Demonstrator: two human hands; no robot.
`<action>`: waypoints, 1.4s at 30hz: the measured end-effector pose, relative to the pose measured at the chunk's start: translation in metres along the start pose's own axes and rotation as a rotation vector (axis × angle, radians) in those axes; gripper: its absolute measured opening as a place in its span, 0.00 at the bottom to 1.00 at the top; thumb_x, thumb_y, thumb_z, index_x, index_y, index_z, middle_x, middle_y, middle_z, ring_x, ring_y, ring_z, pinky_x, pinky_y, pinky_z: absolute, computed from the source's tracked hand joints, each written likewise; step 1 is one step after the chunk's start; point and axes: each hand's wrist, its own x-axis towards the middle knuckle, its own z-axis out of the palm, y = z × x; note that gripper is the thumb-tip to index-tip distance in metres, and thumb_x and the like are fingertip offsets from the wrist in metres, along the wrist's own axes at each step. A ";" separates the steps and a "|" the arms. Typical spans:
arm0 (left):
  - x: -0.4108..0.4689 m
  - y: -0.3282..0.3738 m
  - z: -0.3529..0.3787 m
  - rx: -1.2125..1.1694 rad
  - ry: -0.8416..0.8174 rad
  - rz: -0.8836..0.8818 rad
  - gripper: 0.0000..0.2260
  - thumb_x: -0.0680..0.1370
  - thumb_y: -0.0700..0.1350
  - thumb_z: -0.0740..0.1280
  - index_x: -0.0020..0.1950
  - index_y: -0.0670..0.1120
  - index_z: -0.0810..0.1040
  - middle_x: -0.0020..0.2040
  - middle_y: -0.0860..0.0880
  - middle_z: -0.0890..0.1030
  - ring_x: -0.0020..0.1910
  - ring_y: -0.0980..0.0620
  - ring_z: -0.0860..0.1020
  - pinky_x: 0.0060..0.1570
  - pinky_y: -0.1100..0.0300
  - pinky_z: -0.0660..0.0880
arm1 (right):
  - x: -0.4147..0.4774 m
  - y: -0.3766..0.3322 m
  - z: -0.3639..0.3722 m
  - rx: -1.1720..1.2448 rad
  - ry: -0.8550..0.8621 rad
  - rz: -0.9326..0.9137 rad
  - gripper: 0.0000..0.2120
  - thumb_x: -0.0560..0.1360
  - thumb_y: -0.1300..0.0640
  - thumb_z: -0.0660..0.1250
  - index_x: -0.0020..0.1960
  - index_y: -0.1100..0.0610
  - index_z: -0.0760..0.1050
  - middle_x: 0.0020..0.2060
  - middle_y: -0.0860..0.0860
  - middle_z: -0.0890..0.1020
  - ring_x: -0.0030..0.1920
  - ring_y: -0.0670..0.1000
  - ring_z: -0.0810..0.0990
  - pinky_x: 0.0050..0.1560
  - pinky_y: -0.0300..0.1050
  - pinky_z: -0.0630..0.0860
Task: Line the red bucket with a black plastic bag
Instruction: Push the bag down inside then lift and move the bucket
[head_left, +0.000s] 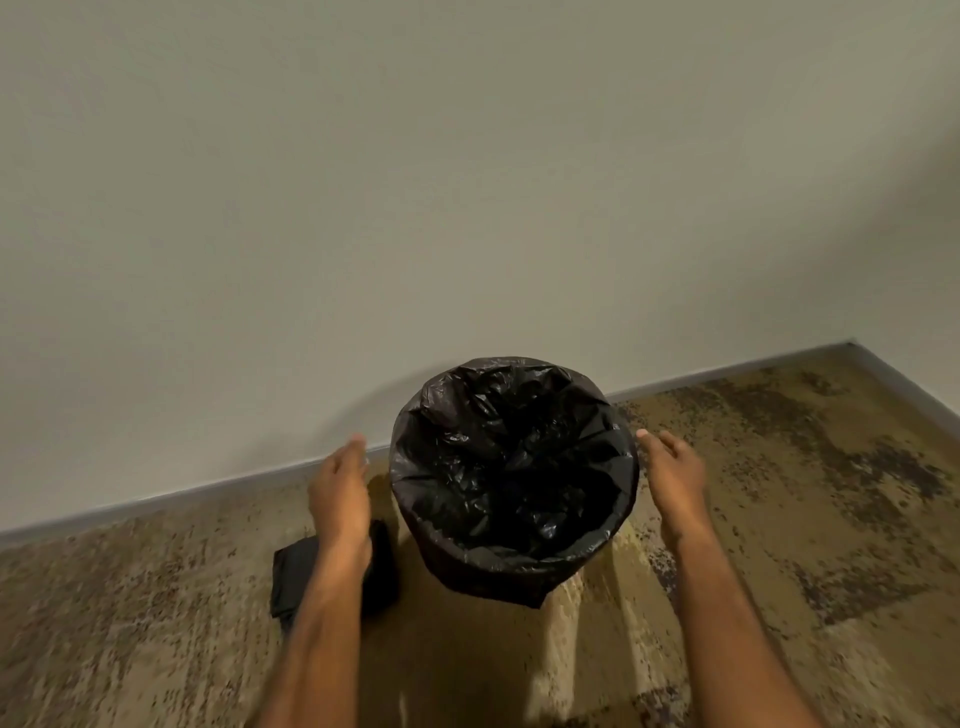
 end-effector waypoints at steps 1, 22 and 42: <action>0.000 0.009 0.003 0.120 -0.119 0.024 0.24 0.78 0.60 0.65 0.68 0.46 0.76 0.65 0.47 0.79 0.60 0.50 0.77 0.63 0.50 0.72 | 0.005 -0.003 -0.003 -0.080 -0.028 -0.008 0.26 0.77 0.44 0.66 0.71 0.54 0.72 0.68 0.54 0.76 0.66 0.56 0.75 0.68 0.58 0.70; -0.007 0.093 0.015 0.535 -0.302 -0.052 0.14 0.75 0.45 0.73 0.47 0.33 0.82 0.41 0.41 0.77 0.40 0.46 0.75 0.42 0.53 0.71 | 0.025 -0.074 -0.029 -0.258 -0.215 -0.006 0.19 0.77 0.53 0.69 0.45 0.71 0.79 0.34 0.64 0.78 0.34 0.53 0.73 0.37 0.45 0.68; -0.202 0.462 0.014 0.628 -0.463 -0.041 0.10 0.75 0.44 0.74 0.44 0.36 0.83 0.46 0.35 0.84 0.44 0.39 0.84 0.50 0.42 0.83 | -0.148 -0.379 -0.227 -0.222 -0.103 0.052 0.14 0.78 0.50 0.67 0.40 0.57 0.84 0.33 0.53 0.85 0.32 0.50 0.78 0.35 0.44 0.73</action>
